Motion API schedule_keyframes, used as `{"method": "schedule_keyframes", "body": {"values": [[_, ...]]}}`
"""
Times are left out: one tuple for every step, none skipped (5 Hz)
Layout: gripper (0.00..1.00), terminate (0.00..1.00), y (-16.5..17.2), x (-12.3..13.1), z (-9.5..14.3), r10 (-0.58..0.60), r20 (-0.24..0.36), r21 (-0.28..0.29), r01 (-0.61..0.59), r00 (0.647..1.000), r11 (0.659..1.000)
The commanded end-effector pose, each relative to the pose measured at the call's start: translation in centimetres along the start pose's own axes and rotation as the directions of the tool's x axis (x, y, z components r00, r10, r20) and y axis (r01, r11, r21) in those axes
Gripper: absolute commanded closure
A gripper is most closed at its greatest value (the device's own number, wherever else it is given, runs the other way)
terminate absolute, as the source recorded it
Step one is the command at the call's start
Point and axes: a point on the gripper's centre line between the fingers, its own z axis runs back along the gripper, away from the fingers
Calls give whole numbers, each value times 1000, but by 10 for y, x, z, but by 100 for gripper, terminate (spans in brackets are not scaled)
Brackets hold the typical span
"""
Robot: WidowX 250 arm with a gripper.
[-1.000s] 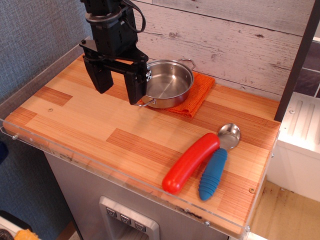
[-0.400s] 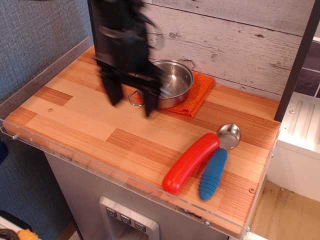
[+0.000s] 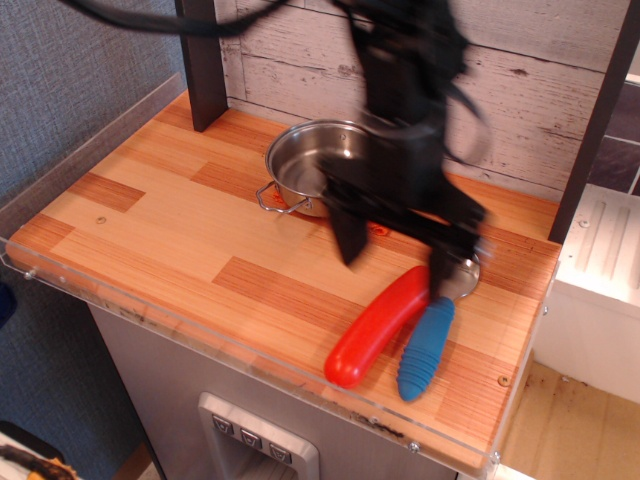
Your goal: Move spoon to left edge of table.
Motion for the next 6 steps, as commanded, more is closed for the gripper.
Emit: {"method": "schedule_keyframes", "body": {"values": [[0,0,-37,4,-32,-37,12,11,37,999,999],[0,0,-33,12,-59,-13,-14,46,13,1000,999],[0,0,-26,20,-74,-4,-42,69,7,999,998],[0,0,-23,23,-79,-5,-50,68,8,999,998],[0,0,-24,23,-77,-16,-56,66,20,998,998],[100,0,-23,21,-77,-19,-50,48,21,999,999]]}}
